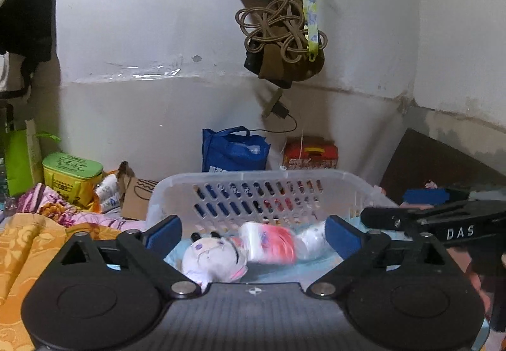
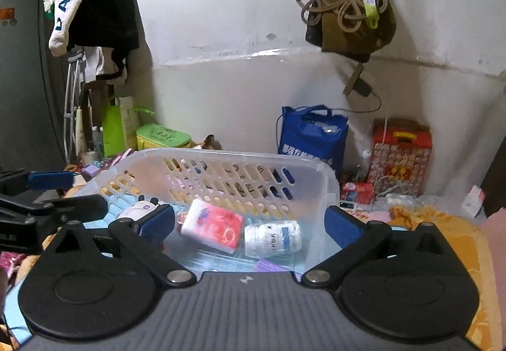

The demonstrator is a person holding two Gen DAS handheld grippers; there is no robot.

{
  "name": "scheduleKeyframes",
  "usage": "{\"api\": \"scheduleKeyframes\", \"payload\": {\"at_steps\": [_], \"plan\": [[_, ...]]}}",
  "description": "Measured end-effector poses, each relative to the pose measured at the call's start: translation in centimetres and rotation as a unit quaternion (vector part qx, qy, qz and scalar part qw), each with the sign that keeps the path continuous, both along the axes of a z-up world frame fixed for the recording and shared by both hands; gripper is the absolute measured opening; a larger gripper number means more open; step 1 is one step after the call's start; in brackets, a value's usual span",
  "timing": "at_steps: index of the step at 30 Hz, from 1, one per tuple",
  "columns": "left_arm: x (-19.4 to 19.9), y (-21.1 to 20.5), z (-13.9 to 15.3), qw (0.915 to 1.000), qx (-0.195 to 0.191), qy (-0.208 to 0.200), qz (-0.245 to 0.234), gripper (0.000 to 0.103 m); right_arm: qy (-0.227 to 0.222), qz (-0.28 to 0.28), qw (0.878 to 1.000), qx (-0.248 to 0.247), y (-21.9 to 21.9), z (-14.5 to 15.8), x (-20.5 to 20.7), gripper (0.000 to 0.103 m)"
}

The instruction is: Organize objects

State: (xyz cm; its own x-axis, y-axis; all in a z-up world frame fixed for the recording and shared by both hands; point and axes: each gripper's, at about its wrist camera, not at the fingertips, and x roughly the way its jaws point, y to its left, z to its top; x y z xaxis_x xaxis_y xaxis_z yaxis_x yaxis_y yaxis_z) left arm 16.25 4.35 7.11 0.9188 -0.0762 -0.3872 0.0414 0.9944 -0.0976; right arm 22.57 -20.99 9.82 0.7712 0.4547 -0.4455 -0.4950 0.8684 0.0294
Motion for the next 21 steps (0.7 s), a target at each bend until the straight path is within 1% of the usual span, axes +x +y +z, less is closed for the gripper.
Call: {"api": "scheduleKeyframes", "payload": {"at_steps": [4, 8, 11, 12, 13, 15, 17, 18, 21], "plan": [[-1.5, 0.1, 0.4, 0.9997, 0.017, 0.001, 0.016, 0.100, -0.010, 0.009, 1.000, -0.016, 0.2, 0.6, -1.8, 0.103], [-3.1, 0.6, 0.5, 0.9998, 0.013, 0.003, 0.013, 0.100, -0.055, -0.028, 0.998, -0.026, -0.1, 1.0, -4.1, 0.103], [-3.6, 0.6, 0.6, 0.9998, 0.013, 0.009, 0.015, 0.100, -0.074, -0.051, 0.996, -0.027, -0.3, 1.1, -4.7, 0.103], [-3.6, 0.5, 0.6, 0.9997, 0.013, 0.013, 0.016, 0.100, -0.066, -0.047, 0.996, -0.023, -0.4, 1.1, -4.6, 0.103], [-3.6, 0.4, 0.8, 0.9997, 0.012, 0.015, 0.016, 0.100, -0.049, -0.041, 0.998, -0.018, -0.5, 1.1, -4.4, 0.103], [-3.7, 0.2, 1.0, 0.9996, 0.011, 0.019, 0.017, 0.100, 0.001, -0.025, 1.000, -0.004, -0.9, 1.1, -3.6, 0.103], [-3.8, 0.1, 1.1, 0.9997, 0.007, 0.018, 0.011, 0.100, 0.035, -0.027, 0.999, 0.008, -1.3, 0.8, -3.2, 0.103], [-4.0, 0.0, 1.2, 0.9998, 0.006, 0.019, 0.007, 0.100, 0.045, -0.031, 0.998, 0.010, -1.5, 0.7, -3.1, 0.103], [-4.2, -0.2, 0.9, 0.9996, 0.006, 0.026, 0.004, 0.100, 0.050, -0.038, 0.998, 0.012, -2.0, 0.4, -3.1, 0.103]]}}
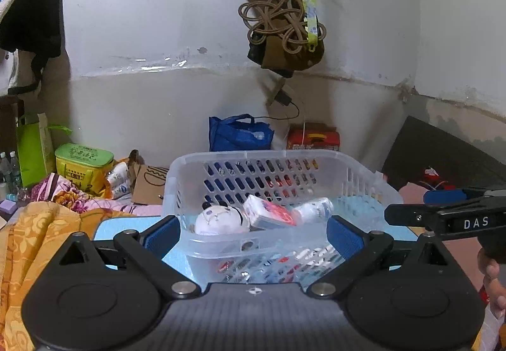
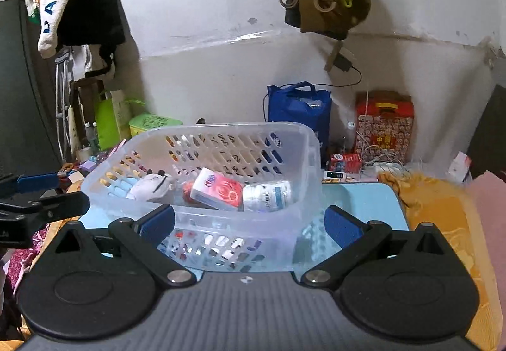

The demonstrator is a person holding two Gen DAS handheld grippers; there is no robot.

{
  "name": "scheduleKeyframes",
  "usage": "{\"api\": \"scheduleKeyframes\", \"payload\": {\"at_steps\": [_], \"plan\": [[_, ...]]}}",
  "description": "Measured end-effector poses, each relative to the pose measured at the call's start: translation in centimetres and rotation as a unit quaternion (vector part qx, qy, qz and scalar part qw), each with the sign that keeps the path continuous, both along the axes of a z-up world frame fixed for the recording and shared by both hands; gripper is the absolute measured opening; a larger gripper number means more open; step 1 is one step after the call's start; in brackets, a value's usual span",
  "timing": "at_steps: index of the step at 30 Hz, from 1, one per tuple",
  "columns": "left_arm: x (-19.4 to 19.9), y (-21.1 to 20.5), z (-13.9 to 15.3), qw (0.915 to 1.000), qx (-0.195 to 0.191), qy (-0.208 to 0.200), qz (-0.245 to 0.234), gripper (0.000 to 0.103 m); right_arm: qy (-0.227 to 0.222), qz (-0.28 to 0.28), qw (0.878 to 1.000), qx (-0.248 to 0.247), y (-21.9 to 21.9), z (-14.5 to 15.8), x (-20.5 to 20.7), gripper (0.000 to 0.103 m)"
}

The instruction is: Organize objects

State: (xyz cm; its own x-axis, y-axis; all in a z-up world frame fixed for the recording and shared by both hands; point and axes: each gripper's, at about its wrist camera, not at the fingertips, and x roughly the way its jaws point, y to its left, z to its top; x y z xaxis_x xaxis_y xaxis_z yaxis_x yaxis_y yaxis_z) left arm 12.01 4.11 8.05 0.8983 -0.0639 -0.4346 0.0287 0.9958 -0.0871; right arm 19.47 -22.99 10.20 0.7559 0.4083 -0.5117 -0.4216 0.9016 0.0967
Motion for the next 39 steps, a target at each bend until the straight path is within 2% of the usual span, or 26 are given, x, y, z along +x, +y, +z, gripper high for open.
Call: {"api": "scheduleKeyframes", "payload": {"at_steps": [13, 18, 20, 25, 29, 39], "plan": [[0.4, -2.0, 0.1, 0.9995, 0.022, 0.006, 0.022, 0.100, -0.019, 0.001, 1.000, 0.012, -0.9, -0.7, -1.1, 0.103], [1.1, -2.1, -0.3, 0.9992, 0.003, 0.012, 0.037, 0.100, -0.008, -0.001, 1.000, -0.011, -1.0, -1.0, -0.5, 0.103], [1.2, -2.2, -0.3, 0.9990, -0.002, 0.012, 0.042, 0.100, -0.021, -0.013, 1.000, -0.006, -1.6, -1.0, -0.6, 0.103], [1.1, -2.9, -0.2, 0.9985, 0.007, 0.009, 0.053, 0.100, 0.004, -0.015, 1.000, 0.023, -2.9, -1.7, 0.1, 0.103], [0.7, -3.0, 0.2, 0.9980, 0.007, 0.009, 0.062, 0.100, -0.001, -0.017, 0.999, 0.029, -3.0, -2.1, 0.0, 0.103], [0.2, -3.0, 0.0, 0.9967, 0.010, 0.008, 0.080, 0.100, -0.005, 0.008, 1.000, -0.002, -2.5, -3.4, -0.8, 0.103]]}}
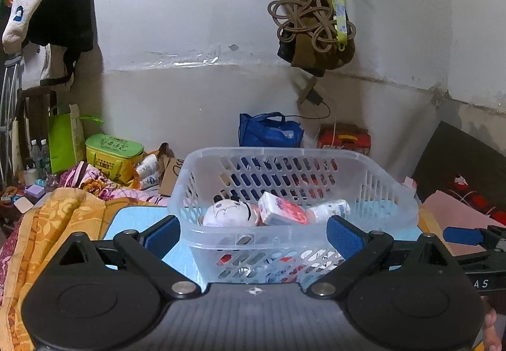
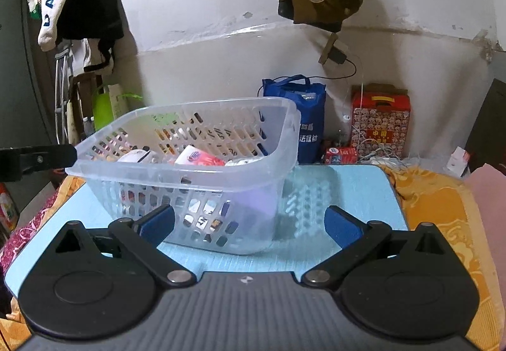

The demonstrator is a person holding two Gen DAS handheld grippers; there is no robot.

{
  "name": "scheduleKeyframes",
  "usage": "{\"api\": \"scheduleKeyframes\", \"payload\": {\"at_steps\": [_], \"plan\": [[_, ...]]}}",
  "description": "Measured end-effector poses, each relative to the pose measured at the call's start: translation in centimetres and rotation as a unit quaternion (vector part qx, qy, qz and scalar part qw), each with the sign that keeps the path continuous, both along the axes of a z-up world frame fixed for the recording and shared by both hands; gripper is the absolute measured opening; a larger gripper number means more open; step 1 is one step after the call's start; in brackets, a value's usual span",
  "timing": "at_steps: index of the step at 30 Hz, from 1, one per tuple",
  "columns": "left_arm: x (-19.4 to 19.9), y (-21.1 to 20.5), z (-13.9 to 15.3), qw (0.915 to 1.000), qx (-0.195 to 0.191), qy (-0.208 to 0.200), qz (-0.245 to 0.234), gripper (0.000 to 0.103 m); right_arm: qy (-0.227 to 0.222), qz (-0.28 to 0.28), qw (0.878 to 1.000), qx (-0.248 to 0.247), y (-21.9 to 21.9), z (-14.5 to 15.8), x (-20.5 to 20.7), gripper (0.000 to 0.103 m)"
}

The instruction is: Organize objects

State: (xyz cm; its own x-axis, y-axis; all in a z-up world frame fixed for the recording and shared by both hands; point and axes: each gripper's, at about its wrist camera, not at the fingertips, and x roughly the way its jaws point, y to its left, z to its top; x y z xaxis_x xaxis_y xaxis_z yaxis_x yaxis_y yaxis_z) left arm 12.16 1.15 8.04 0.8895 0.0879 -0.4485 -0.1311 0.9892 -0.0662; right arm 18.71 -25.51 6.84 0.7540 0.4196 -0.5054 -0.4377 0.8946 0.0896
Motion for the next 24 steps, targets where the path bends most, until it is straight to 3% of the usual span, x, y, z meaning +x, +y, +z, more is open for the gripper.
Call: {"api": "scheduleKeyframes", "payload": {"at_steps": [24], "plan": [[-1.1, 0.2, -0.9, 0.9999, -0.003, 0.002, -0.013, 0.100, -0.014, 0.010, 1.000, -0.002, 0.7, 1.4, -1.4, 0.103]]}}
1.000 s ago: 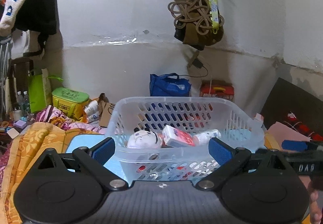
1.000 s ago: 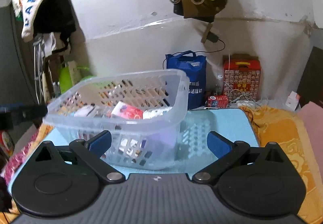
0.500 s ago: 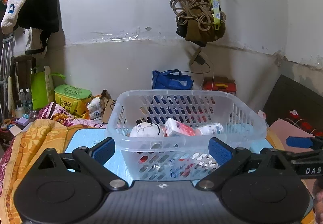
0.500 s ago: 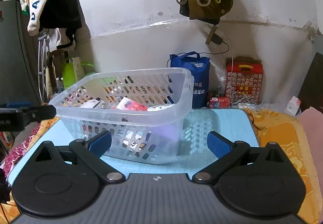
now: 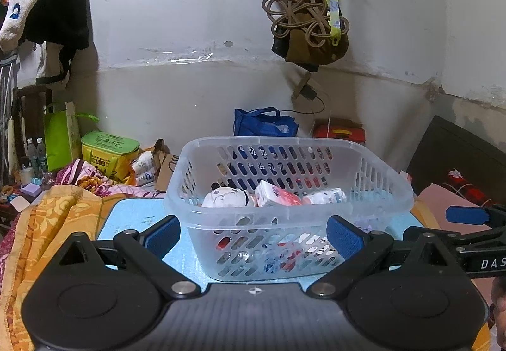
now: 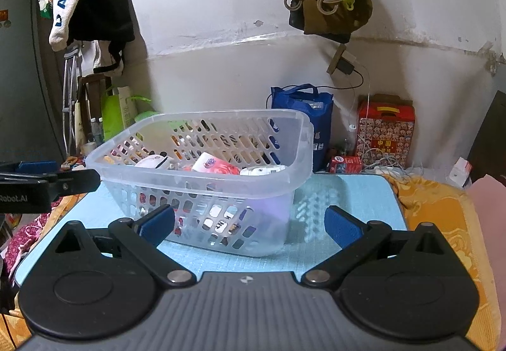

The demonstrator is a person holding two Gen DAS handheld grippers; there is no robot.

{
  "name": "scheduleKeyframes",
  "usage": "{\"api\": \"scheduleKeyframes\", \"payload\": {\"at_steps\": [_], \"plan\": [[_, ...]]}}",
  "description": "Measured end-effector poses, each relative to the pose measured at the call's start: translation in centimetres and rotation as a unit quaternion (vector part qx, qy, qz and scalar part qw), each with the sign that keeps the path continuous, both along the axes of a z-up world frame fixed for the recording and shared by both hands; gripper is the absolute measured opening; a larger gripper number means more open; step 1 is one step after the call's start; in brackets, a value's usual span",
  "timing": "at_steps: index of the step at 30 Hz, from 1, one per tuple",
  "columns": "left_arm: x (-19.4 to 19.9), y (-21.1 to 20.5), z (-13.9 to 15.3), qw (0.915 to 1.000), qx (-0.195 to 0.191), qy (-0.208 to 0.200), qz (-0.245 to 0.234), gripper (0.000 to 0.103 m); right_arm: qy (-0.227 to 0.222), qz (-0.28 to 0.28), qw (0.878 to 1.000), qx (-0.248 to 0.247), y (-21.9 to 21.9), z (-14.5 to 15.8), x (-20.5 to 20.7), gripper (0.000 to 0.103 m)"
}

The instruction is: Organize objects

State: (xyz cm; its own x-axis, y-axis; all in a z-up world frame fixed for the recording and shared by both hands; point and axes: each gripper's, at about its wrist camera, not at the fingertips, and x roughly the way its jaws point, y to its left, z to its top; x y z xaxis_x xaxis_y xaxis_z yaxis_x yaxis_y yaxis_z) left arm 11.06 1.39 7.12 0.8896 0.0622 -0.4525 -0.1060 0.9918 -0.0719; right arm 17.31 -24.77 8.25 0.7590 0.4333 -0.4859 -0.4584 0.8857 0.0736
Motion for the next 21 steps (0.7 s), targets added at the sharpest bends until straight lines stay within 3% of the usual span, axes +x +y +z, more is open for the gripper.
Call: {"api": "scheduleKeyframes", "payload": {"at_steps": [21], "plan": [[-0.03, 0.03, -0.30, 0.9998, -0.014, -0.002, -0.012, 0.100, -0.003, -0.004, 1.000, -0.003, 0.31, 0.01, -0.06, 0.103]]}}
